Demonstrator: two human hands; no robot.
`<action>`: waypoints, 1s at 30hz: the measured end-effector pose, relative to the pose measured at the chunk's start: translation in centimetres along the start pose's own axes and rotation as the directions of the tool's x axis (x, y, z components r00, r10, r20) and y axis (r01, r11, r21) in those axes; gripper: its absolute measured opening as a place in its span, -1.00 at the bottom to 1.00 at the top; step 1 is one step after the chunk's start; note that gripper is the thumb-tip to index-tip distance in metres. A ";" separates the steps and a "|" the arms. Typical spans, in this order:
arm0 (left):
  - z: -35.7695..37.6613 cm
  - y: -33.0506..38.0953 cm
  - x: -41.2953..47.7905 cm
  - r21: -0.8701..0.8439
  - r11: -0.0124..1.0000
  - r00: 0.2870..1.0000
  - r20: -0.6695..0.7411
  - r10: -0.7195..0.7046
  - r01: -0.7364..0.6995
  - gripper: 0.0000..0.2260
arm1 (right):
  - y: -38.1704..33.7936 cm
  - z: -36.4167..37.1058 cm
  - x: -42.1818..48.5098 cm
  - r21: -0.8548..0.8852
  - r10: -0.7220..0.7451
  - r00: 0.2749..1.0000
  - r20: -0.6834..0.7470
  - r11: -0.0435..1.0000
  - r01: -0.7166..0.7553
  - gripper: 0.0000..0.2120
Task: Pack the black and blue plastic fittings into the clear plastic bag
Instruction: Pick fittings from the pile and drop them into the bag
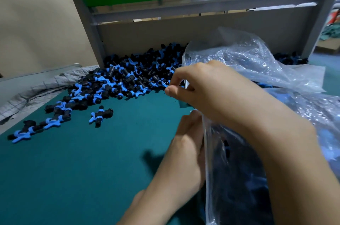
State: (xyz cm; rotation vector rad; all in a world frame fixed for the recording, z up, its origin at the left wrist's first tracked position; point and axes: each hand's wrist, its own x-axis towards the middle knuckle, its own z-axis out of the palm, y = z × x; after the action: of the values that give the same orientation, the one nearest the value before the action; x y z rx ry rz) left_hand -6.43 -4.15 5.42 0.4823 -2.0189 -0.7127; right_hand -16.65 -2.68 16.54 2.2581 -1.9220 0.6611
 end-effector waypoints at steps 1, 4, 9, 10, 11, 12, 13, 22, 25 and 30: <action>0.3 0.5 0.4 -0.072 0.997 0.999 0.002 -0.032 0.032 -0.72 | 0.1 0.0 0.0 -0.003 0.003 1.000 -0.001 1.000 -0.003 -0.76; 0.7 1.1 1.0 -0.165 0.986 1.000 -0.002 -0.024 0.023 -0.75 | 0.4 -0.1 0.1 0.000 0.015 1.000 -0.012 1.000 -0.015 -0.75; -0.6 1.3 0.6 -0.269 0.952 0.987 0.108 -0.122 0.147 -0.73 | 0.6 0.6 0.2 -0.015 0.025 1.000 0.015 1.000 -0.024 -0.76; -1.0 1.3 0.2 -0.271 0.949 0.983 0.128 -0.134 0.165 -0.76 | 0.7 0.7 0.1 -0.018 0.032 0.999 0.025 0.999 -0.032 -0.76; -1.5 1.4 -0.1 -0.275 0.945 0.980 0.134 -0.146 0.178 -0.78 | 0.8 0.7 0.1 -0.018 0.040 0.999 0.032 0.999 -0.040 -0.75; -1.8 1.3 -0.5 -0.291 0.937 0.978 0.136 -0.159 0.192 -0.78 | 0.9 0.8 0.0 -0.017 0.046 0.998 0.032 0.999 -0.045 -0.75; -2.0 1.4 -0.7 -0.304 0.930 0.975 0.146 -0.167 0.205 -0.77 | 0.9 0.8 0.0 -0.018 0.051 0.998 0.028 0.999 -0.050 -0.74; -4.2 -0.5 -1.5 -0.428 0.806 0.911 0.129 -0.393 0.408 -0.73 | -0.4 -0.3 -1.2 0.009 0.048 0.997 -0.066 0.999 -0.048 -0.73; -4.5 -2.3 -1.9 -0.378 0.796 0.870 0.053 -0.491 0.472 -0.71 | -0.9 -1.0 -2.4 0.024 0.023 0.995 -0.098 0.999 -0.021 -0.74; -4.0 -5.7 -1.4 -0.302 0.742 0.765 -0.058 -0.641 0.599 -0.73 | -1.9 -1.6 -4.8 -0.090 0.051 0.999 0.005 0.995 -0.051 -0.66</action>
State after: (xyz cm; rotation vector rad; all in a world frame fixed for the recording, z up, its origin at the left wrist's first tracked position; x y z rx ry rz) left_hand -1.93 -8.80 2.47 1.0450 -1.5578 -1.2918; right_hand -15.72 2.63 16.49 2.1674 -1.9770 0.5605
